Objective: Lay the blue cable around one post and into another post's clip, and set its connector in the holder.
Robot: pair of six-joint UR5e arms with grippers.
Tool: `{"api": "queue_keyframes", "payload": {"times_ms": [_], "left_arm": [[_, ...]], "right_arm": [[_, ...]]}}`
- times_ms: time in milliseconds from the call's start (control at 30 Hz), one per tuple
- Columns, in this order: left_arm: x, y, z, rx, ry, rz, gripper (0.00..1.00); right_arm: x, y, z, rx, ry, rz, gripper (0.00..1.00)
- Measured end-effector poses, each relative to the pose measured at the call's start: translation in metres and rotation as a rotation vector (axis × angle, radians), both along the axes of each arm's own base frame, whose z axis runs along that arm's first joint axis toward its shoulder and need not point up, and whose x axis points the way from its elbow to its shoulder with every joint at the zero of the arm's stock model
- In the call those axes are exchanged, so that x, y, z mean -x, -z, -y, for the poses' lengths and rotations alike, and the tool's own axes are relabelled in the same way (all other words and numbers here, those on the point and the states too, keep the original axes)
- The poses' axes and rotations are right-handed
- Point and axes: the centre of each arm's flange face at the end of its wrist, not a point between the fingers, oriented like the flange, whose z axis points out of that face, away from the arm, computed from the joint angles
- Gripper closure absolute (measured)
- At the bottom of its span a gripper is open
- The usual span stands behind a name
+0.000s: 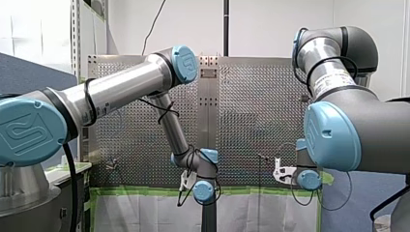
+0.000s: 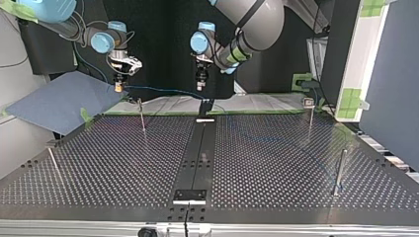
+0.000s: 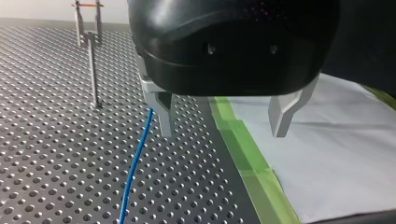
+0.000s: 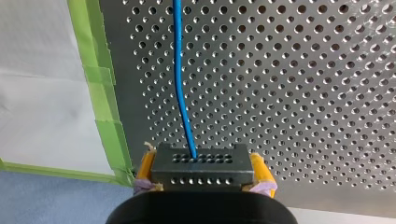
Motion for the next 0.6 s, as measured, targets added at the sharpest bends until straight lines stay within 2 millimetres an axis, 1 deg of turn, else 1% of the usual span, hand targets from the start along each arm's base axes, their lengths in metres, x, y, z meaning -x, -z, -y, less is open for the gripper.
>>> {"api": "queue_keyframes", "payload": {"times_ms": [333,467,600], "left_arm": [[0.003,-0.004,0.003,-0.069,0.007,0.014,0.01],[0.001,-0.016,0.011,-0.057,0.017,0.032,0.01],[-0.003,-0.024,0.017,-0.045,0.02,0.046,0.01]], "right_arm": [[0.0,0.0,0.0,0.0,-0.004,0.0,1.0],[-0.001,0.0,-0.001,0.0,-0.006,0.0,1.0],[-0.001,0.0,-0.001,-0.001,-0.007,0.0,1.0]]}}
